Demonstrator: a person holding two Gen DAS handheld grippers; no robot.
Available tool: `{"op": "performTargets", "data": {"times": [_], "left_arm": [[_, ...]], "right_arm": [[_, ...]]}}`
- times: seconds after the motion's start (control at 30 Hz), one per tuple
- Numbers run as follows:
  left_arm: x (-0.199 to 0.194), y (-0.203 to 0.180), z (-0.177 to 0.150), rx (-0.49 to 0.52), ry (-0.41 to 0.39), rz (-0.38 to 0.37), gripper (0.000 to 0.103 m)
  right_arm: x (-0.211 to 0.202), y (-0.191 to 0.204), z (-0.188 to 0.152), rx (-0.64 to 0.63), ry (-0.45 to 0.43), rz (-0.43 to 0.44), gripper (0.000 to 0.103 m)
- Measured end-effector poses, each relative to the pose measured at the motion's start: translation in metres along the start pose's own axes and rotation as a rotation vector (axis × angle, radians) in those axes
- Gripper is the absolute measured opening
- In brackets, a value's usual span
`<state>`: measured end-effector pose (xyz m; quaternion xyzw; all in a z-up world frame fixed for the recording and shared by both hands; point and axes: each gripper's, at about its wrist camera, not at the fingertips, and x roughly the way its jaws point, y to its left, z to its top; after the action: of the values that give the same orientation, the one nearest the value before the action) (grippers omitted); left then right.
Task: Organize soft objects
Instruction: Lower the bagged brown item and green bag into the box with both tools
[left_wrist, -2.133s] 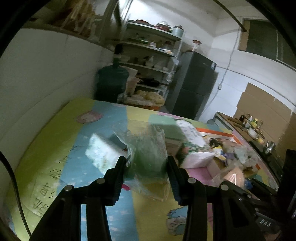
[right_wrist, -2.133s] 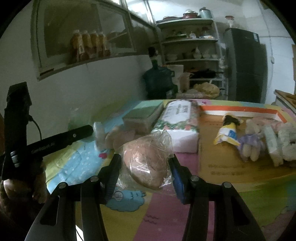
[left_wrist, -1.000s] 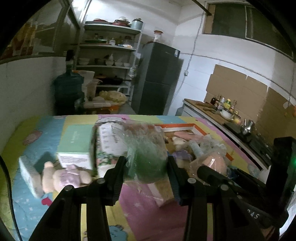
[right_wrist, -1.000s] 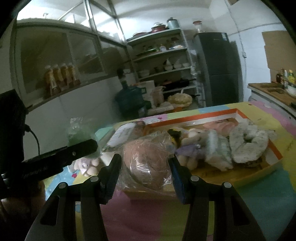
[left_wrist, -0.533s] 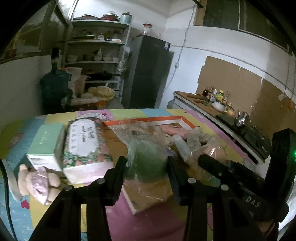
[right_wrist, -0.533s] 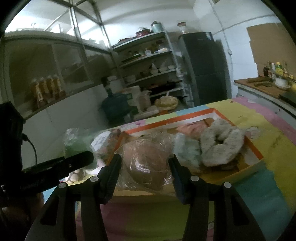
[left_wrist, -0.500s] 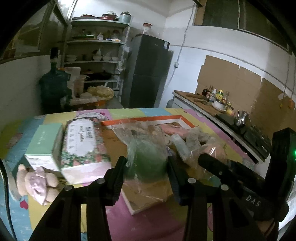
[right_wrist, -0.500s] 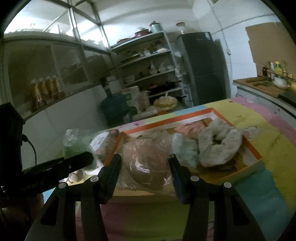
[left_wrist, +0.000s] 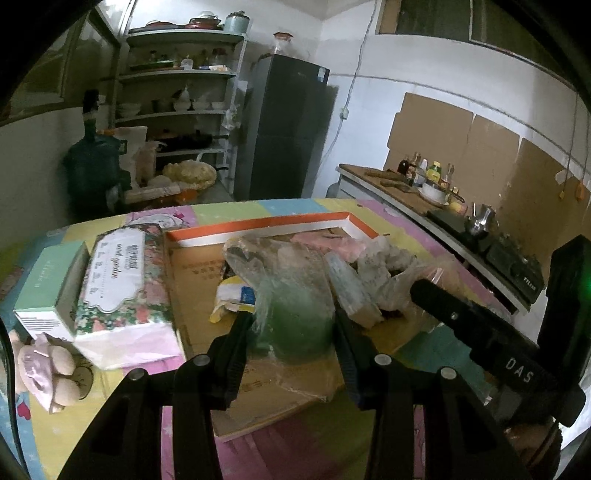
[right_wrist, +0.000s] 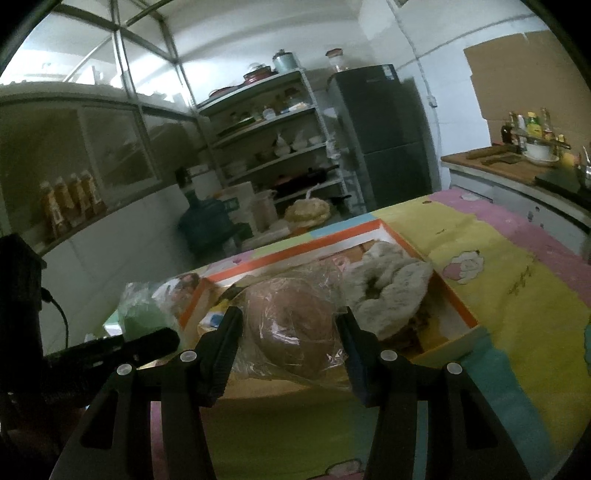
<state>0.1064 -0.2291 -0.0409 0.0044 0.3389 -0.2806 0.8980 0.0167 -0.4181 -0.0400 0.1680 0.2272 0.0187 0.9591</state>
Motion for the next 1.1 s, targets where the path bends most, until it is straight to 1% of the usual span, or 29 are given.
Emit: {"op": "performTargets", "data": {"times": [0.37, 0.57, 0.67, 0.8, 1.0, 1.1], "left_arm": [[0.022, -0.009, -0.004, 0.007, 0.047, 0.017, 0.045], [0.032, -0.007, -0.005, 0.007, 0.068, 0.031, 0.045], [0.037, -0.006, -0.006, 0.003, 0.081, 0.036, 0.045], [0.045, -0.002, -0.008, -0.01, 0.106, 0.035, 0.045], [0.055, 0.001, -0.012, -0.022, 0.141, 0.025, 0.045], [0.056, 0.001, -0.013, -0.019, 0.141, 0.022, 0.045]], "right_arm": [[0.006, -0.026, -0.001, 0.041, 0.006, -0.01, 0.053], [0.018, -0.031, 0.003, 0.047, 0.014, -0.003, 0.053], [0.023, -0.033, 0.003, 0.046, 0.023, -0.016, 0.053], [0.031, -0.035, 0.004, 0.049, 0.041, -0.029, 0.053], [0.046, -0.037, 0.005, 0.057, 0.104, -0.06, 0.053], [0.049, -0.036, 0.005, 0.05, 0.114, -0.067, 0.053]]}}
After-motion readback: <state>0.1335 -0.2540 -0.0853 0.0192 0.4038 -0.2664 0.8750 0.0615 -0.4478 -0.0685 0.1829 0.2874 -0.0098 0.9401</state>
